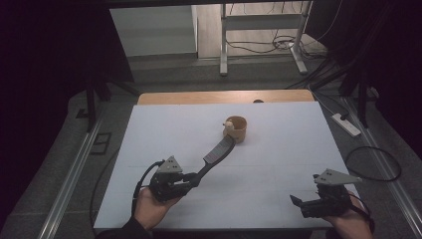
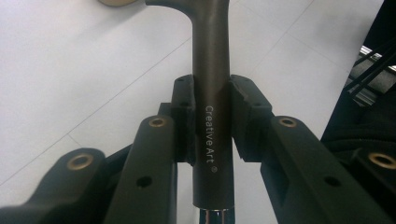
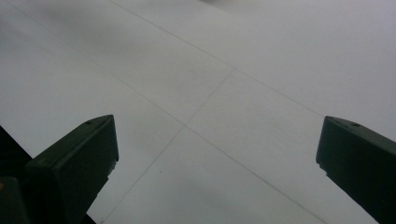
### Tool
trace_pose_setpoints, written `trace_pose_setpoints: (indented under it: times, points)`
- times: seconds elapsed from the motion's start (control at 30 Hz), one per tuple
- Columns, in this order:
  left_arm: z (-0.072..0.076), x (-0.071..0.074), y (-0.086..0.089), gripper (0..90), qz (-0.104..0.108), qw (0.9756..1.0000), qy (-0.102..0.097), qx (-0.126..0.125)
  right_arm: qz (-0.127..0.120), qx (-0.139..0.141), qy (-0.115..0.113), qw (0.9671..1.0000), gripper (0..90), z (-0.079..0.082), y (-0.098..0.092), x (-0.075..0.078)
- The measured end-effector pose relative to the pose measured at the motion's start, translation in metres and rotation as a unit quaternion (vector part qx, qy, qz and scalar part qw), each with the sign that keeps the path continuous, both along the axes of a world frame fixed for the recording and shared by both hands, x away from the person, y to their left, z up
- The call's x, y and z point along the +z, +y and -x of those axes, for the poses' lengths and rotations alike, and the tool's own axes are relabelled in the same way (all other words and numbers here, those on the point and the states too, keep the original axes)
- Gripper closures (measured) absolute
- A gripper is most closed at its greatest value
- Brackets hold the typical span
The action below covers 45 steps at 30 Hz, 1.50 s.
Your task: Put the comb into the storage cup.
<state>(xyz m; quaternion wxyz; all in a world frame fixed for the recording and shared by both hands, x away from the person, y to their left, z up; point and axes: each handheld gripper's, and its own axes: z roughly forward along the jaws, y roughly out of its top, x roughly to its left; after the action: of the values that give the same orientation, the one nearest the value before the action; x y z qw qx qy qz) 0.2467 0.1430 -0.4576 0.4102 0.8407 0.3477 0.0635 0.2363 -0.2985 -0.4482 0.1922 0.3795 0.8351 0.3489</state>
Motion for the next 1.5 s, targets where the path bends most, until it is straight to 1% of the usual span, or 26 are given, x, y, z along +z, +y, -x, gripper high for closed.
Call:
trace_pose_setpoints:
  times: [0.13, 0.27, 0.3, 0.4, 0.43, 0.47, 0.53, 0.63, 0.7, 0.73, 0.77, 0.83, 1.03, 1.07, 1.13, 1.2, 1.43, 1.5]
  points:
    - [-0.001, -0.001, -0.001, 71.9, -0.002, 1.0000, 0.000, 0.001, -0.007, 0.013, -0.006, 0.9999, 0.0, -0.004, 0.003, 0.003]
    - [-0.001, 0.000, -0.001, 71.9, -0.002, 1.0000, -0.005, 0.001, -0.024, 0.019, -0.007, 0.9995, 0.0, -0.009, 0.005, 0.006]
    - [-0.001, 0.000, -0.001, 71.9, -0.001, 1.0000, -0.005, 0.001, -0.041, 0.023, 0.001, 0.9989, 0.0, -0.012, 0.006, 0.008]
    - [-0.002, 0.000, -0.001, 71.9, 0.001, 1.0000, -0.004, 0.000, -0.050, 0.031, 0.001, 0.9983, 0.0, -0.014, 0.008, 0.009]
    - [-0.002, 0.000, -0.002, 71.9, 0.002, 1.0000, -0.003, -0.001, -0.059, 0.039, 0.000, 0.9975, 0.0, -0.015, 0.011, 0.010]
    - [-0.002, 0.000, -0.002, 71.9, 0.002, 1.0000, -0.003, -0.001, -0.059, 0.039, 0.000, 0.9975, 0.0, -0.015, 0.011, 0.010]
    - [-0.002, 0.000, -0.002, 71.9, 0.000, 1.0000, -0.006, -0.001, -0.069, 0.041, 0.000, 0.9968, 0.0, -0.018, 0.014, 0.011]
    - [-0.002, 0.000, -0.004, 71.9, -0.004, 0.9999, -0.012, 0.000, -0.078, 0.048, -0.007, 0.9958, 0.0, -0.023, 0.019, 0.014]
    - [-0.002, 0.000, -0.004, 71.9, -0.005, 0.9999, -0.013, -0.001, -0.081, 0.049, -0.007, 0.9955, 0.0, -0.024, 0.019, 0.014]
    - [-0.002, 0.001, -0.004, 71.9, -0.005, 0.9999, -0.016, 0.000, -0.087, 0.052, -0.003, 0.9949, 0.0, -0.028, 0.023, 0.017]
    - [-0.002, 0.001, -0.004, 71.9, -0.006, 0.9998, -0.017, 0.000, -0.087, 0.052, -0.003, 0.9949, 0.0, -0.028, 0.023, 0.017]
    - [-0.002, 0.001, -0.005, 71.9, -0.005, 0.9998, -0.020, 0.001, -0.098, 0.055, 0.000, 0.9936, 0.0, -0.030, 0.026, 0.017]
    - [0.000, 0.002, -0.006, 71.9, -0.006, 0.9996, -0.027, -0.002, -0.097, 0.066, 0.010, 0.9931, 0.0, -0.037, 0.038, 0.018]
    - [0.000, 0.002, -0.006, 71.9, -0.005, 0.9996, -0.027, -0.002, -0.100, 0.067, 0.014, 0.9927, 0.0, -0.039, 0.040, 0.018]
    - [0.000, 0.002, -0.007, 72.0, -0.007, 0.9996, -0.029, -0.004, -0.103, 0.067, 0.015, 0.9923, 0.0, -0.040, 0.041, 0.018]
    - [0.000, 0.002, -0.007, 72.0, -0.007, 0.9995, -0.029, -0.004, -0.111, 0.072, 0.021, 0.9910, 0.0, -0.044, 0.043, 0.020]
    - [0.000, 0.003, -0.009, 72.0, -0.008, 0.9994, -0.034, -0.007, -0.114, 0.080, 0.019, 0.9901, 0.0, -0.049, 0.049, 0.023]
    - [0.001, 0.003, -0.010, 72.0, -0.008, 0.9994, -0.034, -0.006, -0.117, 0.082, 0.024, 0.9894, 0.0, -0.053, 0.053, 0.024]
